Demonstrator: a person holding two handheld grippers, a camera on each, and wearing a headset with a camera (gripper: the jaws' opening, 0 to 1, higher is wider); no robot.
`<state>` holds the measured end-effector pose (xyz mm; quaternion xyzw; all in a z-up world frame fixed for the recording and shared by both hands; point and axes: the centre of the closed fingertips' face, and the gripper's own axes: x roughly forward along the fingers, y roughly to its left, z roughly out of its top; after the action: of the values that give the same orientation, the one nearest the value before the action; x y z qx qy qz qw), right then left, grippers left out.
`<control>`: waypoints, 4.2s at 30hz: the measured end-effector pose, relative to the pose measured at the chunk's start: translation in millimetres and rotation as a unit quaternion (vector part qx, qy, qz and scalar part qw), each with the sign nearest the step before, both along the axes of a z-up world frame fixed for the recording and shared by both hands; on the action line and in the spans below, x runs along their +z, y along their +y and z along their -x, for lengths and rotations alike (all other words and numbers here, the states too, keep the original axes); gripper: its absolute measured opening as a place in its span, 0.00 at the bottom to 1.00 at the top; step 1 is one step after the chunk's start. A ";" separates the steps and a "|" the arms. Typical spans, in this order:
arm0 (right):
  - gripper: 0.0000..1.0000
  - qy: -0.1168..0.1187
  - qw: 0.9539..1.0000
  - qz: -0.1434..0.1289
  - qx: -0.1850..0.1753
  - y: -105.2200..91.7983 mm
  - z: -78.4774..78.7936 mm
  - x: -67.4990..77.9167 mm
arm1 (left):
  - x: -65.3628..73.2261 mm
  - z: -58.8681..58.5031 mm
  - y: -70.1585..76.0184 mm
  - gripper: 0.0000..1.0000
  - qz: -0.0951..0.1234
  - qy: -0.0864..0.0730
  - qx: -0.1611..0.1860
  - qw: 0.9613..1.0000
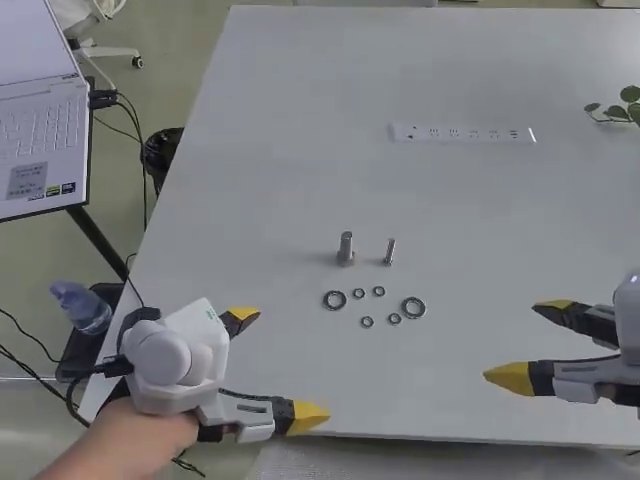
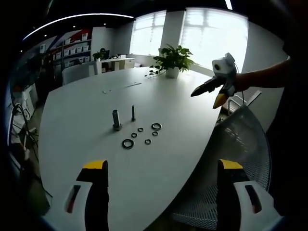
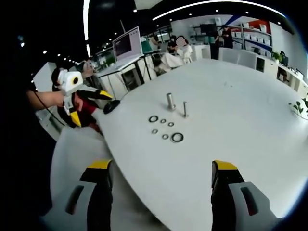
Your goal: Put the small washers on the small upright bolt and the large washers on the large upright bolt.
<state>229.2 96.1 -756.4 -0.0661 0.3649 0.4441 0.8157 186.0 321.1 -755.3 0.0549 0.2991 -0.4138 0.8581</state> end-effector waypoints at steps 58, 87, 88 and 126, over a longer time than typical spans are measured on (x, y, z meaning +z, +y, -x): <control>0.61 0.005 0.973 0.151 0.177 41.6 -66.0 -38.9 | -11.7 -8.0 -3.3 0.91 -0.003 0.013 0.033 0.999; 0.52 0.015 0.948 0.201 0.244 65.0 -77.7 -71.4 | -19.6 -16.8 17.7 0.88 -0.033 -0.007 0.063 0.997; 0.52 0.015 0.948 0.203 0.246 66.0 -78.9 -72.9 | -20.7 -16.4 18.5 0.88 -0.036 -0.006 0.062 0.997; 0.36 -0.009 0.910 0.277 0.309 82.0 -83.7 -111.1 | -27.2 -11.5 34.6 0.83 -0.081 -0.012 0.050 0.995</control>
<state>312.9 178.1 -867.4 -0.4031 0.4269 0.5546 0.5896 197.5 355.7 -782.6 0.1138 0.3237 -0.3444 0.8738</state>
